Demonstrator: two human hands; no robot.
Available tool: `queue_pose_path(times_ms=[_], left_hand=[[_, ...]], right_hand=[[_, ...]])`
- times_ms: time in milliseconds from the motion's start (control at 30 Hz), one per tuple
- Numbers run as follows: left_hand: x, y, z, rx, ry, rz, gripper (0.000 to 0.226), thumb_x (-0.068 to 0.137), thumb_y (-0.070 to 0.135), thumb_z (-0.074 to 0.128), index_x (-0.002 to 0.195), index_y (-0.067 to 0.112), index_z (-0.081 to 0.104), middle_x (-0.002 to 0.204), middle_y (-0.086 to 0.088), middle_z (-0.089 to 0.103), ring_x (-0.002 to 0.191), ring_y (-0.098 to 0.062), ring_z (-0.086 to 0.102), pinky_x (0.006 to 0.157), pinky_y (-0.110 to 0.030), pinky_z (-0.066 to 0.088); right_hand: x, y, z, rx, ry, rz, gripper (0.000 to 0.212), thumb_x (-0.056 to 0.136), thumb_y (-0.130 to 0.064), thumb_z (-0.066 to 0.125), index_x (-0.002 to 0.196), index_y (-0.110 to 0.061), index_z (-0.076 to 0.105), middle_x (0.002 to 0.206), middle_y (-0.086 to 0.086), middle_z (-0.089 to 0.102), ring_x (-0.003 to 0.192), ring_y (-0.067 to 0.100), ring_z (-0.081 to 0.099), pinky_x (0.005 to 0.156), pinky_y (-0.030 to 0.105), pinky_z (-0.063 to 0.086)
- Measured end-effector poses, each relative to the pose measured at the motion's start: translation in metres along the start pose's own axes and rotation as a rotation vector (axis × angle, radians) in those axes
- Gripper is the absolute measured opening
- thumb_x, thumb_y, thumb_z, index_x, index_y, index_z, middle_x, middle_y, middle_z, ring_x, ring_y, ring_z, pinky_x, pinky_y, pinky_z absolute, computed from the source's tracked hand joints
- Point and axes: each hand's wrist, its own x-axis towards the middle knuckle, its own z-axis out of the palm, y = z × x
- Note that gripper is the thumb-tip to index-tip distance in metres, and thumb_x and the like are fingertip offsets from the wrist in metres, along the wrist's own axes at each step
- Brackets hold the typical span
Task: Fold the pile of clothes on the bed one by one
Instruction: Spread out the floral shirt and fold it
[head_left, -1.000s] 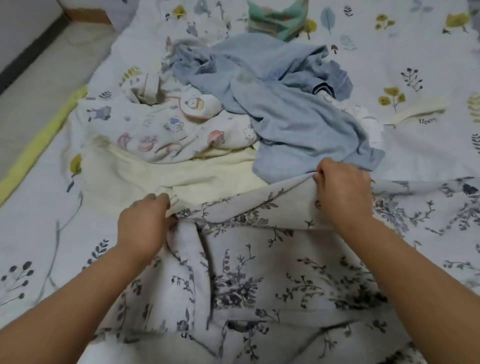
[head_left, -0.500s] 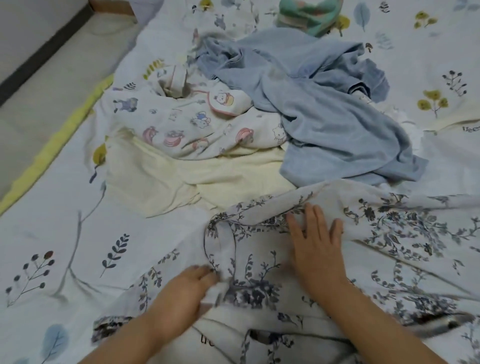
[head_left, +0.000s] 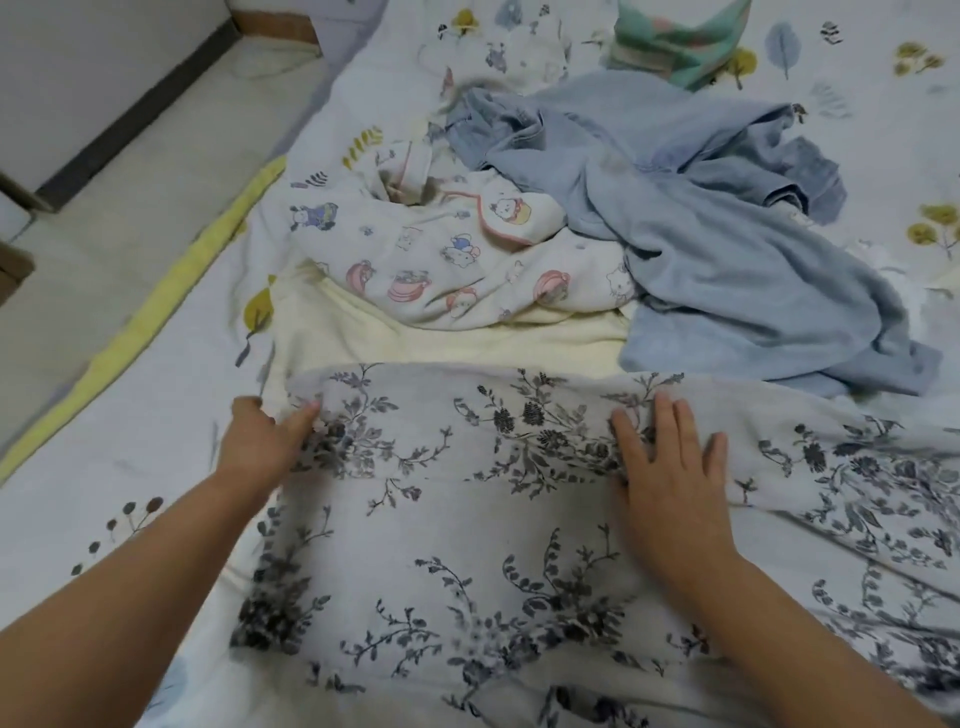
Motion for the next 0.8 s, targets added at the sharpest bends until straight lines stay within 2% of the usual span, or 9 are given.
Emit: queue_pose_path(times_ms=[100,167,233,300,433,533,633,700,800], left_hand=[[-0.009,-0.033,0.016,0.188,-0.128,-0.034,0.050,0.082,0.041,0.066,0.107,0.001,0.051,0.084,-0.014,0.058,0.074,-0.026,0.055,0.067,-0.038,0.044],[-0.011,-0.048,0.023,0.240,-0.143,-0.028,0.042,0.082,0.033,0.068,0.105,0.003,0.047,0.077,-0.008,0.057,0.068,-0.023,0.052,0.059,-0.033,0.039],[-0.012,-0.053,0.023,0.257,-0.123,-0.001,0.028,0.084,0.020,0.063,0.100,0.005,0.045,0.081,-0.009,0.056,0.077,-0.027,0.054,0.063,-0.031,0.034],[-0.012,-0.057,0.017,0.237,-0.057,0.074,0.022,0.086,0.016,0.061,0.100,0.006,0.048,0.090,-0.011,0.054,0.094,-0.035,0.055,0.070,-0.030,0.033],[-0.006,-0.060,-0.005,0.217,0.134,0.277,0.023,0.087,0.017,0.062,0.106,0.006,0.055,0.084,-0.009,0.060,0.090,-0.037,0.056,0.065,-0.032,0.032],[-0.001,-0.060,-0.007,0.165,0.176,0.209,0.033,0.087,0.025,0.063,0.110,0.004,0.056,0.096,-0.016,0.063,0.080,-0.031,0.053,0.067,-0.032,0.036],[-0.008,-0.068,-0.001,0.111,0.054,0.036,0.052,0.087,0.044,0.057,0.120,0.005,0.050,0.112,-0.020,0.061,0.096,-0.035,0.057,0.081,-0.039,0.042],[-0.021,-0.078,0.000,0.127,-0.019,-0.035,0.060,0.084,0.051,0.056,0.123,0.007,0.046,0.104,-0.015,0.060,0.094,-0.033,0.056,0.080,-0.037,0.041],[-0.040,-0.098,-0.004,0.209,-0.038,0.050,0.045,0.085,0.030,0.061,0.122,0.011,0.045,0.083,-0.003,0.056,0.073,-0.024,0.051,0.065,-0.032,0.036]], right_hand=[[0.009,-0.003,-0.006,0.100,0.199,-0.013,0.071,0.083,-0.022,0.064,0.145,-0.010,0.031,0.150,0.027,0.022,0.138,0.043,0.023,0.105,0.059,0.027],[0.020,-0.001,-0.012,0.088,0.293,-0.013,0.067,0.084,-0.026,0.064,0.142,-0.009,0.036,0.146,0.025,0.032,0.130,0.041,0.037,0.095,0.054,0.038],[0.036,0.001,-0.019,0.025,0.210,0.054,0.060,0.091,-0.041,0.051,0.142,-0.014,0.035,0.141,0.017,0.040,0.124,0.035,0.037,0.091,0.046,0.037],[0.055,0.001,-0.022,-0.064,0.162,0.068,0.044,0.095,-0.040,0.045,0.127,-0.010,0.049,0.121,0.016,0.052,0.112,0.033,0.041,0.084,0.042,0.038],[0.085,-0.003,-0.040,0.171,0.419,0.096,0.022,0.095,-0.014,0.046,0.099,0.005,0.056,0.099,0.026,0.057,0.099,0.038,0.044,0.066,0.040,0.031],[0.096,-0.009,-0.049,0.343,0.416,0.185,0.025,0.095,-0.011,0.046,0.113,0.003,0.053,0.118,0.028,0.050,0.112,0.038,0.040,0.079,0.041,0.031],[0.065,-0.032,-0.039,0.352,0.286,0.100,0.046,0.092,-0.013,0.050,0.136,-0.003,0.039,0.143,0.027,0.029,0.133,0.039,0.027,0.109,0.045,0.028],[0.021,-0.050,-0.021,0.243,0.271,-0.090,0.053,0.086,-0.017,0.058,0.136,-0.007,0.043,0.144,0.027,0.031,0.134,0.040,0.031,0.109,0.052,0.031],[-0.047,-0.070,0.022,0.068,0.108,-0.274,0.063,0.068,-0.034,0.073,0.125,-0.013,0.058,0.132,0.024,0.051,0.122,0.040,0.050,0.094,0.056,0.044]])
